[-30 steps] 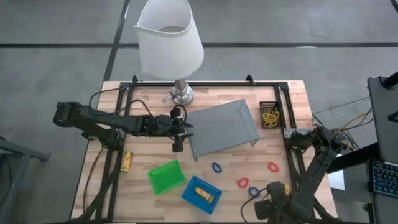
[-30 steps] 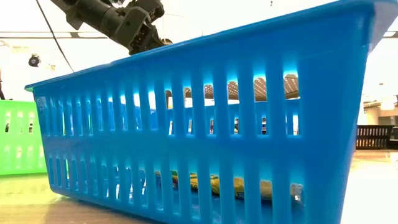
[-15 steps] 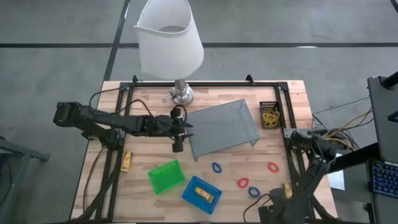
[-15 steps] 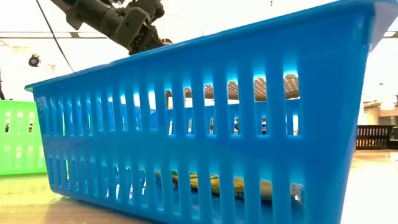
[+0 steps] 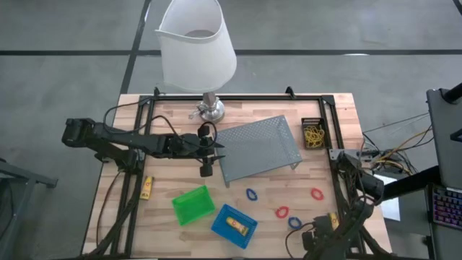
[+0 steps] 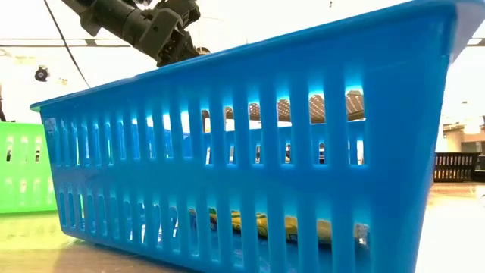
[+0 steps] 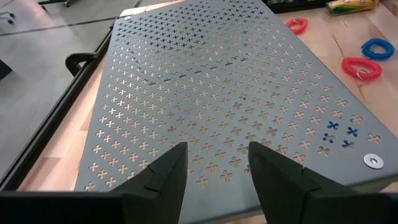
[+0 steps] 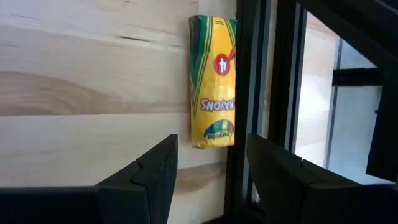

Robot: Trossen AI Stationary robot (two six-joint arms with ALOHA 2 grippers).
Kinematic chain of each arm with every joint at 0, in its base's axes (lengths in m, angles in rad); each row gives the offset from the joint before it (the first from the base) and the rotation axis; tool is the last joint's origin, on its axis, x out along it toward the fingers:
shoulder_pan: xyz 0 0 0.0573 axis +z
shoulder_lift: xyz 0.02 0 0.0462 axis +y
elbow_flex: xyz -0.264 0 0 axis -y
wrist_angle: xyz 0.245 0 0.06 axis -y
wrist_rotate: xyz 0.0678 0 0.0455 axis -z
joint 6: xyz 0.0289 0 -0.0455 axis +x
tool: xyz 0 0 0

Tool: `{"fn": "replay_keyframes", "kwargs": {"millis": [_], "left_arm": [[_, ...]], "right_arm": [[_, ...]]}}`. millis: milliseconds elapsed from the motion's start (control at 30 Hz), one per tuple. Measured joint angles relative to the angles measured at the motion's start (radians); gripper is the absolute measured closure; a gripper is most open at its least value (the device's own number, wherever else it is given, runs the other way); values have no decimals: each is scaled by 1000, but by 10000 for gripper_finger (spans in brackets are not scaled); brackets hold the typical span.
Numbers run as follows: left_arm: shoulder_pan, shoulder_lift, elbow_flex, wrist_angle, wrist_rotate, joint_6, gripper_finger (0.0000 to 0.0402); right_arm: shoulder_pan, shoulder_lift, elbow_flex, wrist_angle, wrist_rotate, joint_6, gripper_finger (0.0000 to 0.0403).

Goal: Pick & Place Office Desk Supplies
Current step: Put the crayon box into the blue basket

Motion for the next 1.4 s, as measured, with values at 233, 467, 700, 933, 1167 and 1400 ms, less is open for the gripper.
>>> {"fn": "replay_keyframes", "kwargs": {"millis": [233, 467, 700, 933, 1167, 1400], "left_arm": [[0, 0, 0, -1, 0, 0, 227], [0, 0, 0, -3, 0, 0, 227], [0, 0, 0, -3, 0, 0, 227], [0, 0, 0, -6, 0, 0, 227], [0, 0, 0, -7, 0, 0, 227], [0, 0, 0, -9, 0, 0, 227]], "right_arm": [[5, 35, -8, -10, -33, 9, 216], [4, 64, -21, -19, -36, 12, 216], [4, 62, -24, -32, -54, 11, 216], [6, 51, -23, -49, -111, 12, 216], [8, 50, -48, -48, -157, 11, 216], [10, 50, -70, -47, -158, 8, 216]]}}
